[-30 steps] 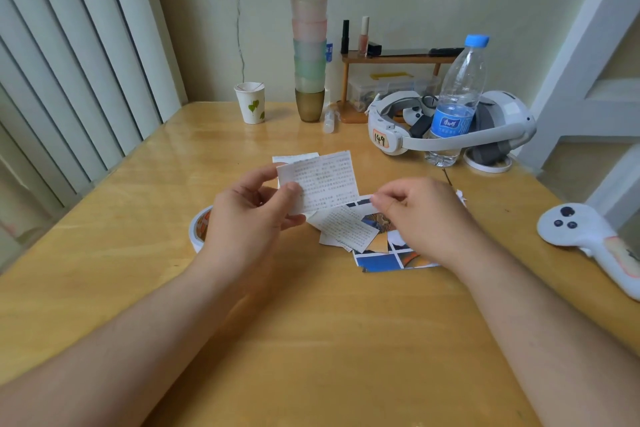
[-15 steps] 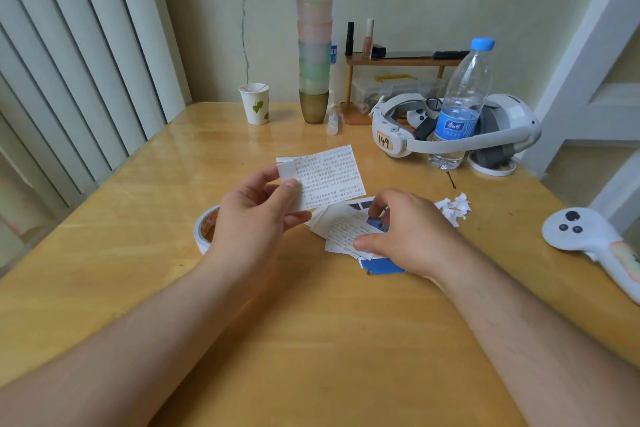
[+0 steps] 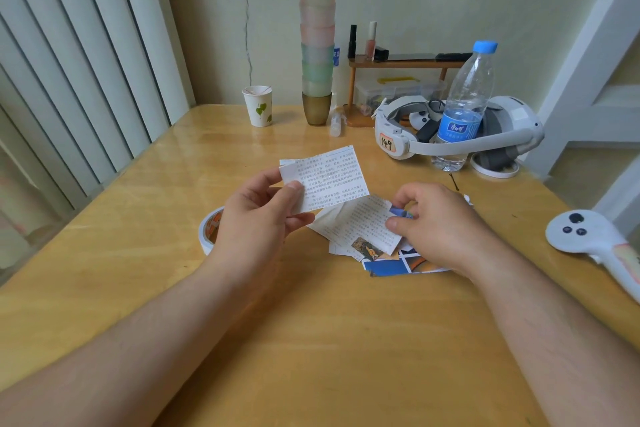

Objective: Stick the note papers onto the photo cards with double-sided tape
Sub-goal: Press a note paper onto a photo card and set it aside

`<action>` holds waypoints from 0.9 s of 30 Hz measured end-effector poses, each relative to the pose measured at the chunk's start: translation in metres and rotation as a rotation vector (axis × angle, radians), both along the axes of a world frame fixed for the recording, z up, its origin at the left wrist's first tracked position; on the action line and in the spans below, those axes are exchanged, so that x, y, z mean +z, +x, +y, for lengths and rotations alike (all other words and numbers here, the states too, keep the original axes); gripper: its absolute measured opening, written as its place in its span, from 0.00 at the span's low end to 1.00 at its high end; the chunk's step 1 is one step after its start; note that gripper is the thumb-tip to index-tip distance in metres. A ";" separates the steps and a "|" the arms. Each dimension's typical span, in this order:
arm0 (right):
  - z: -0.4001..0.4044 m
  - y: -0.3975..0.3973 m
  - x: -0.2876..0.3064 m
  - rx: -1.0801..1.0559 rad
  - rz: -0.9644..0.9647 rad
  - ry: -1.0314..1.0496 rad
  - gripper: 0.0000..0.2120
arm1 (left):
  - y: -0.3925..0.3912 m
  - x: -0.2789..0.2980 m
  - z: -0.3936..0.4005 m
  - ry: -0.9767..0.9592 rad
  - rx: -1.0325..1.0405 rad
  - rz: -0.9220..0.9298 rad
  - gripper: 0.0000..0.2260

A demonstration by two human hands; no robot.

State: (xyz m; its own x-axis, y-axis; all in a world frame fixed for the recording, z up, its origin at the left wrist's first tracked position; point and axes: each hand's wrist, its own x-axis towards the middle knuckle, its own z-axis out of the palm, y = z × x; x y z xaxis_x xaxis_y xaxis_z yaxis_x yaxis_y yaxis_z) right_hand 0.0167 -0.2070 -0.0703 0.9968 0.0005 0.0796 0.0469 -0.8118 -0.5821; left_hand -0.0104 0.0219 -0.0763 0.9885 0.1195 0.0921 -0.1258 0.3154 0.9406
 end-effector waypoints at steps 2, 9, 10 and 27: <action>-0.003 0.001 0.000 0.005 0.002 0.012 0.03 | -0.001 0.000 0.000 0.009 -0.001 0.001 0.08; -0.010 -0.001 0.010 -0.025 0.059 0.078 0.08 | -0.002 -0.001 -0.001 0.023 -0.019 0.002 0.09; -0.011 0.000 0.012 -0.055 0.041 0.128 0.08 | -0.002 -0.001 -0.001 0.026 -0.019 0.002 0.09; -0.024 -0.001 0.035 -0.005 -0.139 1.146 0.13 | 0.000 -0.008 -0.003 0.060 -0.032 0.037 0.05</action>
State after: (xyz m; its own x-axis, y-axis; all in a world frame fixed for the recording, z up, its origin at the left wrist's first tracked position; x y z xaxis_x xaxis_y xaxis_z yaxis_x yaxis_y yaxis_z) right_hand 0.0155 -0.2312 -0.0351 0.9792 -0.1470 0.1396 0.1664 0.1892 -0.9677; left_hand -0.0106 0.0186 -0.0844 0.9947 0.0832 0.0611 -0.0810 0.2620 0.9617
